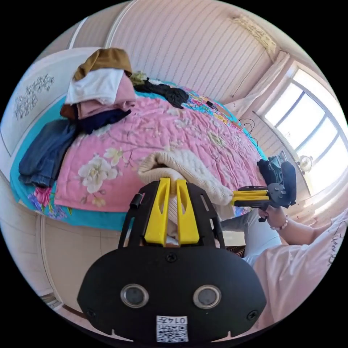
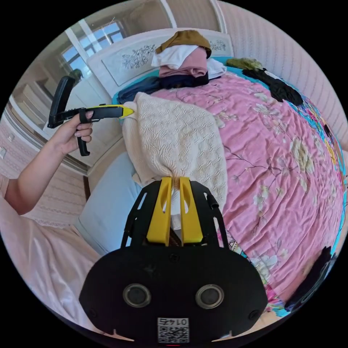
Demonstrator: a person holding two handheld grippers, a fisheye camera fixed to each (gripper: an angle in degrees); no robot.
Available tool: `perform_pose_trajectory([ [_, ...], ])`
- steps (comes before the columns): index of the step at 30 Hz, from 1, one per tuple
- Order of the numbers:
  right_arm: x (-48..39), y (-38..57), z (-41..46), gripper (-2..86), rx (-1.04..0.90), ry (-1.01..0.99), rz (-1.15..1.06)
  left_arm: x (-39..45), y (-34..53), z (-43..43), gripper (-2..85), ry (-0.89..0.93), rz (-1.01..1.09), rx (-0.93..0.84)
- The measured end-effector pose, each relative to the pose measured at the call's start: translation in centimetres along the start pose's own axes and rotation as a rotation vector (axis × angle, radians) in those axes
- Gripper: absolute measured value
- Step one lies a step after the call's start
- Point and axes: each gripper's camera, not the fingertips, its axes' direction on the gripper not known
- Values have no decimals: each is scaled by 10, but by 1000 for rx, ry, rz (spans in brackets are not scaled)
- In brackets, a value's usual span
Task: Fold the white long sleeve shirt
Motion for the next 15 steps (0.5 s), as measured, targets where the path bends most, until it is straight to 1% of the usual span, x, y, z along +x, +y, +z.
perform_pose_trajectory([
  [2,22,19,-37,26,105,-18,72,31,-31,-10,22,-33,117,64],
  [4,51,47,-86,25,229,-2,162,84,-80,-14,19,-65,304,139],
  [5,58,55,-97,24,254,1,184,98,-92,-14,20,-67,346,154],
  [7,86,89,-138,23,330,-8,272,166,-142,-7,20,-62,527,178],
  [8,92,98,-146,22,345,-6,296,184,-152,-3,20,-69,579,177],
  [10,114,136,-171,21,390,-2,399,258,-184,29,21,-102,779,117],
  [11,119,146,-173,21,389,12,426,273,-190,41,22,-99,807,93],
  [12,131,165,-175,21,359,56,491,296,-201,68,26,-81,821,21],
  [13,145,184,-173,20,303,91,563,309,-209,97,31,-29,812,-92],
  [14,153,194,-172,20,270,99,598,314,-211,111,36,-1,803,-162],
  [15,167,212,-168,19,203,103,667,317,-213,133,46,54,776,-282],
])
